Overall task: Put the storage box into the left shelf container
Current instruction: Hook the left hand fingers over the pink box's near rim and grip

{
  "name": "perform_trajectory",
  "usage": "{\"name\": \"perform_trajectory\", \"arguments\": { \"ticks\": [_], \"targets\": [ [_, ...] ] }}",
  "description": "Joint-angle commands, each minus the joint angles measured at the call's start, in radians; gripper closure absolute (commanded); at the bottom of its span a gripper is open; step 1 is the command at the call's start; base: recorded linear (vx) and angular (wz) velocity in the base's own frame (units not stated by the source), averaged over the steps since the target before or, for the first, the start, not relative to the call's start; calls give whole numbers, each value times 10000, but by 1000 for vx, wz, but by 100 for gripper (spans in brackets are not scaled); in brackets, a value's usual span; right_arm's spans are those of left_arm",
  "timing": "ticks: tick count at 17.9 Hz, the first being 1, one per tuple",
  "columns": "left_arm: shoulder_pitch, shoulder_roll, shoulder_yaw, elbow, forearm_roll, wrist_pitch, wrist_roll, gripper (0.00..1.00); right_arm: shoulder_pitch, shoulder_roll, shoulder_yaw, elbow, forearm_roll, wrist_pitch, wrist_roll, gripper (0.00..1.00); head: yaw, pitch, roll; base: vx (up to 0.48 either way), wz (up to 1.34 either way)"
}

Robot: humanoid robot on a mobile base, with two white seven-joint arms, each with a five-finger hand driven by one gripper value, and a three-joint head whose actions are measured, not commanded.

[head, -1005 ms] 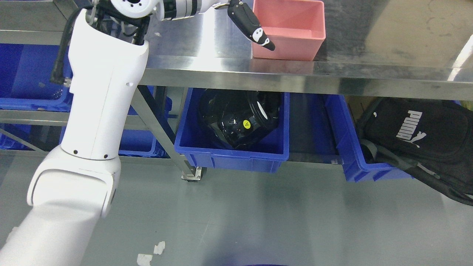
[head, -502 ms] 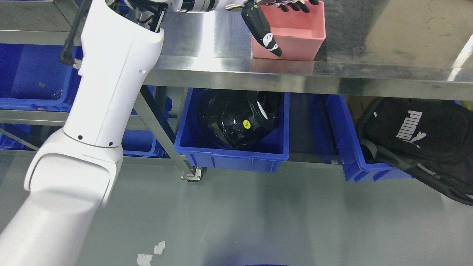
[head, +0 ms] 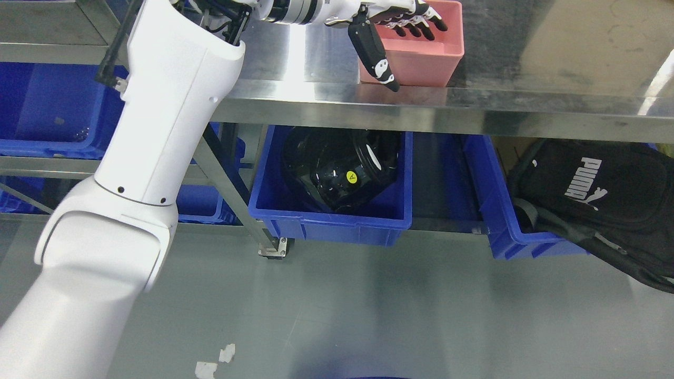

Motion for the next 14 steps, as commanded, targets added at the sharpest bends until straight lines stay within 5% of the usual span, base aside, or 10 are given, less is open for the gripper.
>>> {"name": "perform_trajectory", "arguments": {
  "ticks": [1,7,14],
  "targets": [
    [-315,118,-646,1294,-108,5,-63,16,-31,-175,0,-175,-215,73,32,0,0,0,0,0,0],
    [-608,118,-846,2262,-93,-102,-17,21,-31,-175,0,-175,-215,73,32,0,0,0,0,0,0],
    [-593,118,-342,2262,-154,-1297,29,62,-31,-175,0,-175,-215,58,32,0,0,0,0,0,0]
  ]
}}
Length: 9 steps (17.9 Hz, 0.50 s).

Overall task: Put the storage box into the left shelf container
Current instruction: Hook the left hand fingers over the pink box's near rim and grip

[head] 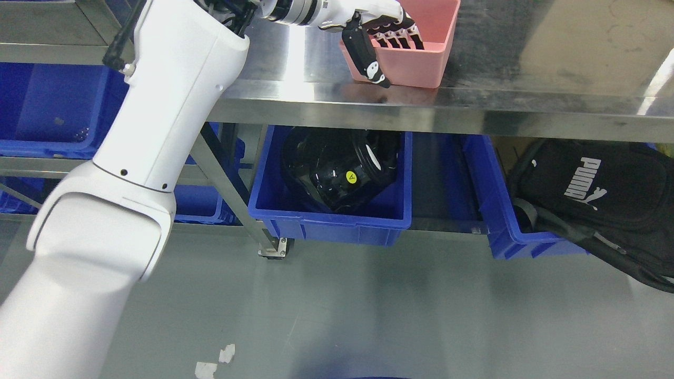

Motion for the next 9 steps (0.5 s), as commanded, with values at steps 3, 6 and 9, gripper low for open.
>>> {"name": "perform_trajectory", "arguments": {
  "ticks": [3,6,9],
  "targets": [
    [24,160,979,677,-38,-1046,-34,97,-31,-175,0,-175,-215,4,0,0,0,0,0,0,0],
    [375,160,2219,647,99,-1201,-50,100,-46,-175,0,-175,-215,4,15,0,0,0,0,0,0],
    [850,160,3142,509,1229,-1354,-34,100,-31,-175,0,-175,-215,-11,-1,0,0,0,0,0,0]
  ]
}}
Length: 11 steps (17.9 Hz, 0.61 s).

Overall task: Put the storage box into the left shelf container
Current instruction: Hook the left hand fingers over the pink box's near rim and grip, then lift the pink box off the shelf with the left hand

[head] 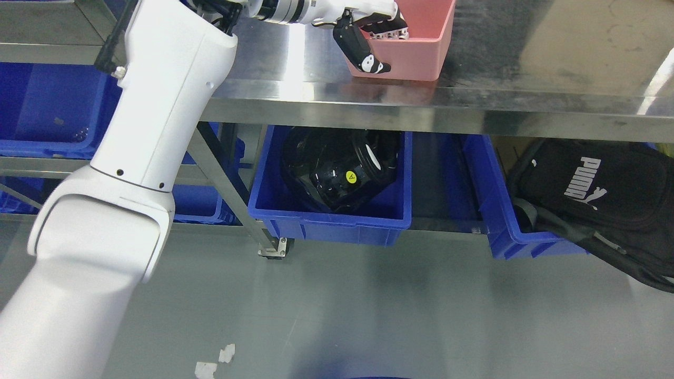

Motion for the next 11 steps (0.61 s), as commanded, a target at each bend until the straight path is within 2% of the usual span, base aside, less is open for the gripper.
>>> {"name": "perform_trajectory", "arguments": {
  "ticks": [1,4,8,11],
  "targets": [
    [798,167,2416,-32,1741,-278,54,100,-46,-175,0,-175,-215,-14,-9,0,0,0,0,0,0],
    [1625,167,3000,-430,3277,-340,130,98,-46,-175,0,-175,-215,2,-9,0,0,0,0,0,0],
    [3082,167,3063,-1886,5456,-860,1140,98,-46,-175,0,-175,-215,-14,-9,0,0,0,0,0,0],
    [4048,167,3170,-2959,5951,-1840,1678,98,-31,-175,0,-175,-215,2,-9,0,0,0,0,0,0]
  ]
}}
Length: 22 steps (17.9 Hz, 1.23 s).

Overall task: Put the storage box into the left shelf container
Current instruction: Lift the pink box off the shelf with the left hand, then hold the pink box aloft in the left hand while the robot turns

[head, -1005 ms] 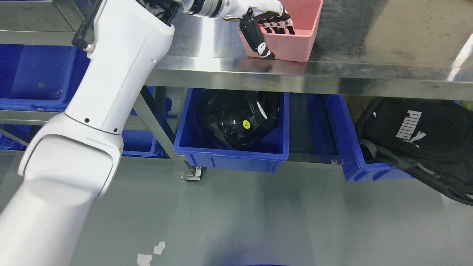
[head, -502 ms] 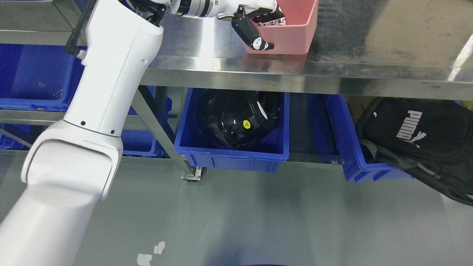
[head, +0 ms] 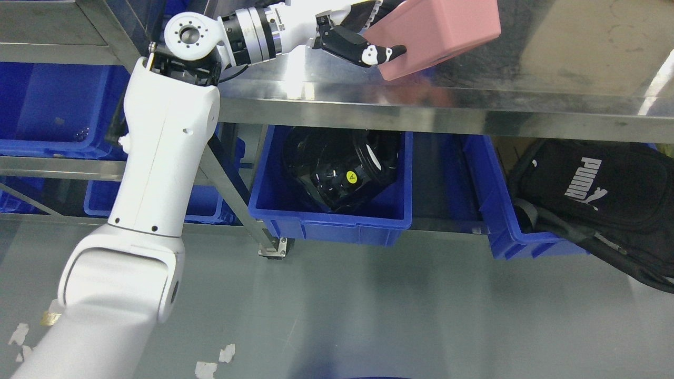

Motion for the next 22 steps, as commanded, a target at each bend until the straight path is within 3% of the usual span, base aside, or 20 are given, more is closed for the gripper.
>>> {"name": "perform_trajectory", "arguments": {
  "ticks": [1,4,8,10,13,17,22],
  "targets": [
    [1866,173,1232,-2389,1579,-994,652,98,-31,-175,0,-174,-215,-26,-51,0,0,0,0,0,0],
    [3352,173,1264,-4043,1640,-2312,2410,97,-31,-175,0,-174,-215,-41,-66,0,0,0,0,0,0],
    [4795,173,883,-6085,1625,-2530,4607,97,-31,-175,0,-174,-215,-41,-66,0,0,0,0,0,0],
    [5333,173,347,-6457,1625,-2865,5389,97,-46,-175,0,-174,-215,-41,-66,0,0,0,0,0,0],
    [6160,173,-986,-6473,1625,-4474,7291,97,-46,-175,0,-174,-215,-26,-66,0,0,-1,0,1,80],
    [6884,173,-1451,-6473,1625,-5458,7449,98,-46,-175,0,-174,-215,-41,-66,0,0,-1,0,-28,316],
    [7941,173,-1237,-6458,1625,-5842,7449,97,-31,-175,0,-174,-215,-26,-66,0,0,0,0,-24,680]
  ]
}}
